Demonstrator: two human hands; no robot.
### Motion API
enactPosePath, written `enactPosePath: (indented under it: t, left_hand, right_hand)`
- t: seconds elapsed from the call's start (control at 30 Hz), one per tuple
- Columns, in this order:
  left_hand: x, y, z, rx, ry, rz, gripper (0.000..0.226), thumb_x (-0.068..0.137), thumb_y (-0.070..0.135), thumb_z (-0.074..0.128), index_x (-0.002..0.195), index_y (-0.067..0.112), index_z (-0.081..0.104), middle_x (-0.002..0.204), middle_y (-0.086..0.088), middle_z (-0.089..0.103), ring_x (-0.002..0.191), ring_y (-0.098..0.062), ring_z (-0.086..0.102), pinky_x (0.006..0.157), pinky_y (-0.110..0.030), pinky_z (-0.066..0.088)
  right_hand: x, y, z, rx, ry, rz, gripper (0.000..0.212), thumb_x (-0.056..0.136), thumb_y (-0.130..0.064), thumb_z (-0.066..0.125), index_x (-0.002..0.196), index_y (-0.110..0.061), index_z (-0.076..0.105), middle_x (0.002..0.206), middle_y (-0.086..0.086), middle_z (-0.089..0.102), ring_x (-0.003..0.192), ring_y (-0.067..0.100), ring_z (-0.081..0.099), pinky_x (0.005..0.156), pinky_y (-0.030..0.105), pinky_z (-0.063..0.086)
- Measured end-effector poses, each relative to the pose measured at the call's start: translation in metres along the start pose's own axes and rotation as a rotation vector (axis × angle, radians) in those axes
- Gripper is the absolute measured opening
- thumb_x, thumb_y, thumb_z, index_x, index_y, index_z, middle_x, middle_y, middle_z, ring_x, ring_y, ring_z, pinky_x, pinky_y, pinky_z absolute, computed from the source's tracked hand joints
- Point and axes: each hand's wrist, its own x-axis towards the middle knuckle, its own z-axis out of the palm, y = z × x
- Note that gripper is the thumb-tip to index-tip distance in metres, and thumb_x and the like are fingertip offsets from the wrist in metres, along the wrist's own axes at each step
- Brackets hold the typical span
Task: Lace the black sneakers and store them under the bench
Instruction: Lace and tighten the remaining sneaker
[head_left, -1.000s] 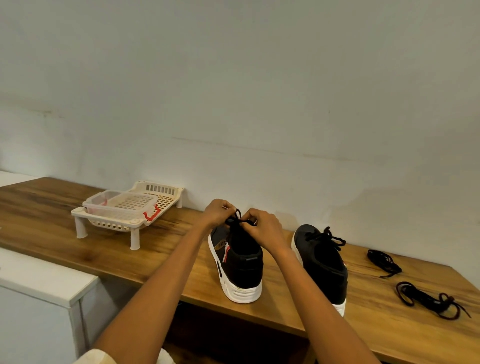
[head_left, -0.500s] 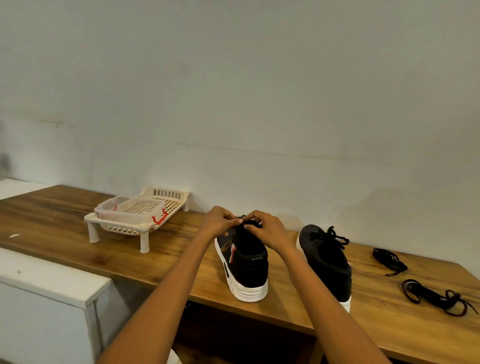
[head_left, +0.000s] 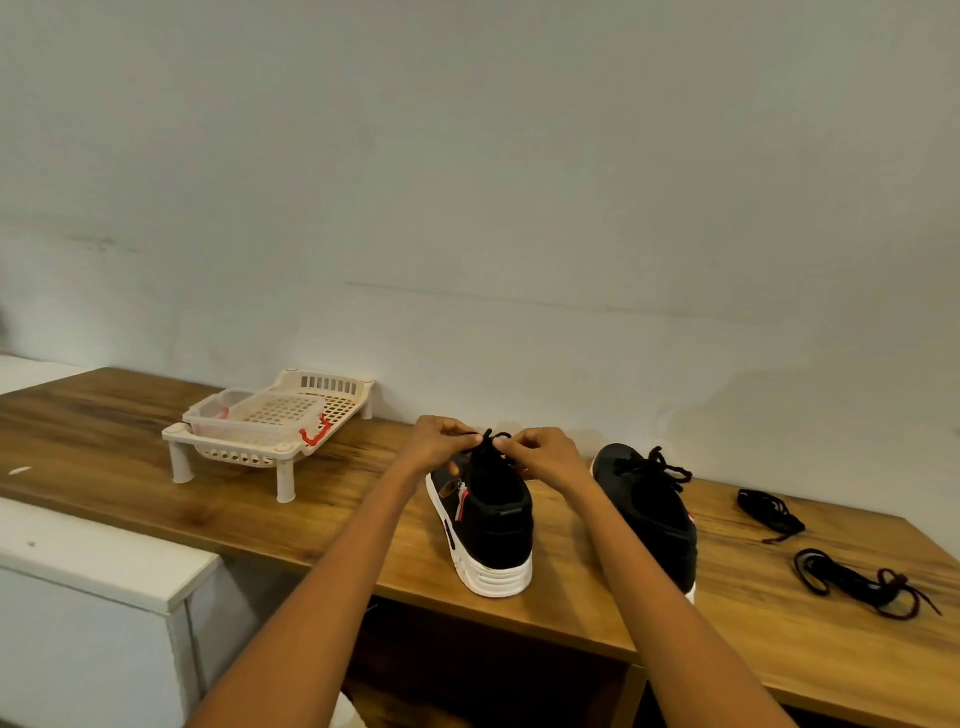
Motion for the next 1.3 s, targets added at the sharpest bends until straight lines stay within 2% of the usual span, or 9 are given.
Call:
enactPosePath:
  t: [0.13, 0.23, 0.37, 0.47, 0.67, 0.8, 1.03, 1.17, 1.3]
  left_hand:
    - [-0.001, 0.0, 0.0, -0.003, -0.006, -0.012, 0.012, 0.087, 0.018, 0.067, 0.096, 0.011, 0.067, 0.08, 0.002, 0.065, 0.035, 0.0, 0.052, 0.043, -0.01, 0.043]
    - [-0.002, 0.0, -0.001, 0.013, -0.011, -0.005, 0.016, 0.088, 0.017, 0.066, 0.101, 0.007, 0.068, 0.082, 0.0, 0.066, 0.04, 0.002, 0.054, 0.044, -0.009, 0.042]
    - [-0.003, -0.002, -0.004, 0.019, -0.032, 0.023, 0.019, 0.088, 0.012, 0.065, 0.105, 0.005, 0.068, 0.099, -0.008, 0.069, 0.071, -0.004, 0.062, 0.054, -0.011, 0.047]
    - [-0.004, -0.003, -0.005, 0.031, -0.003, 0.07, 0.021, 0.084, 0.011, 0.07, 0.104, 0.007, 0.066, 0.101, -0.007, 0.067, 0.089, -0.015, 0.062, 0.07, -0.016, 0.048]
    - [-0.014, 0.007, -0.011, 0.278, -0.008, 0.286, 0.015, 0.079, 0.035, 0.073, 0.086, 0.022, 0.069, 0.088, 0.005, 0.063, 0.08, -0.01, 0.055, 0.068, -0.019, 0.043]
    - [-0.018, 0.007, -0.01, 0.567, 0.024, 0.331, 0.02, 0.08, 0.04, 0.07, 0.09, 0.024, 0.074, 0.094, 0.007, 0.07, 0.086, -0.008, 0.059, 0.074, -0.023, 0.045]
    - [-0.013, 0.007, -0.018, 0.526, -0.055, 0.264, 0.009, 0.082, 0.026, 0.069, 0.084, 0.019, 0.075, 0.084, 0.005, 0.07, 0.08, -0.008, 0.063, 0.078, -0.03, 0.054]
    - [-0.022, 0.009, -0.027, 0.349, -0.231, 0.219, 0.01, 0.086, 0.014, 0.064, 0.079, 0.02, 0.068, 0.083, 0.008, 0.063, 0.077, -0.002, 0.057, 0.07, -0.012, 0.044]
    - [-0.02, 0.008, -0.029, 0.3, -0.2, 0.184, 0.013, 0.087, 0.029, 0.065, 0.075, 0.024, 0.065, 0.084, 0.005, 0.062, 0.079, -0.005, 0.054, 0.073, -0.023, 0.042]
  right_hand:
    - [0.0, 0.002, 0.001, 0.039, -0.002, -0.019, 0.018, 0.087, -0.024, 0.067, 0.096, -0.008, 0.067, 0.089, 0.006, 0.068, 0.082, 0.021, 0.067, 0.072, 0.03, 0.059]
    - [0.0, 0.0, 0.004, -0.048, 0.038, -0.077, 0.025, 0.086, -0.026, 0.068, 0.104, -0.015, 0.055, 0.102, -0.002, 0.054, 0.089, 0.021, 0.062, 0.059, 0.022, 0.054]
    - [0.006, 0.002, 0.004, -0.193, -0.037, -0.186, 0.025, 0.089, -0.028, 0.063, 0.112, -0.018, 0.062, 0.114, -0.003, 0.051, 0.094, 0.017, 0.058, 0.068, 0.024, 0.054]
    - [0.007, 0.005, 0.005, -0.164, -0.03, -0.169, 0.019, 0.086, -0.031, 0.066, 0.1, -0.017, 0.067, 0.098, -0.003, 0.065, 0.091, 0.016, 0.062, 0.071, 0.028, 0.056]
    - [0.008, 0.003, 0.007, -0.238, -0.015, -0.22, 0.018, 0.087, -0.029, 0.065, 0.102, -0.021, 0.07, 0.097, -0.005, 0.067, 0.082, 0.002, 0.056, 0.068, 0.013, 0.045]
    - [0.008, 0.003, 0.007, -0.251, -0.006, -0.218, 0.02, 0.085, -0.029, 0.065, 0.104, -0.023, 0.072, 0.102, -0.005, 0.07, 0.084, 0.004, 0.057, 0.076, 0.023, 0.051]
    - [0.008, 0.004, 0.008, -0.271, 0.006, -0.203, 0.019, 0.085, -0.029, 0.065, 0.103, -0.024, 0.072, 0.103, -0.004, 0.07, 0.085, 0.009, 0.058, 0.075, 0.025, 0.051]
    - [0.008, 0.003, 0.008, -0.267, 0.012, -0.2, 0.017, 0.085, -0.028, 0.065, 0.101, -0.025, 0.072, 0.102, -0.004, 0.07, 0.084, 0.009, 0.059, 0.078, 0.03, 0.053]
    - [0.007, 0.003, 0.008, -0.262, 0.012, -0.209, 0.018, 0.085, -0.027, 0.065, 0.102, -0.024, 0.072, 0.104, -0.004, 0.069, 0.087, 0.01, 0.058, 0.079, 0.028, 0.052]
